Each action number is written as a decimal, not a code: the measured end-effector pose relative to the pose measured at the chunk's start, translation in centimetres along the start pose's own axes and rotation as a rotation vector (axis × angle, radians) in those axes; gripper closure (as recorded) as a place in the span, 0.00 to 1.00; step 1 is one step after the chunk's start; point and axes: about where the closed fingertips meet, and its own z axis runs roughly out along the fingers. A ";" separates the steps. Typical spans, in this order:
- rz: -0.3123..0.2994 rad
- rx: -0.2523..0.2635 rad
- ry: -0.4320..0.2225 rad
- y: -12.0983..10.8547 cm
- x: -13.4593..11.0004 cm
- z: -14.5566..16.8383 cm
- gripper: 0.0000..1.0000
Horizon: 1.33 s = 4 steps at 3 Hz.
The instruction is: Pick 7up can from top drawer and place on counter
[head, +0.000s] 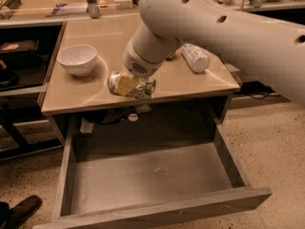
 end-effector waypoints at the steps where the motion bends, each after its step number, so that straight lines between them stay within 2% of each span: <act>1: -0.009 -0.011 -0.013 -2.6 -1.3 0.8 1.00; 3: -0.019 -0.028 -0.025 -7.2 -2.5 4.0 1.00; 4: -0.019 -0.037 -0.025 -8.8 -2.2 5.9 1.00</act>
Offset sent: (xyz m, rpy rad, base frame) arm 0.0944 0.0207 0.0008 0.0335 0.0153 0.0362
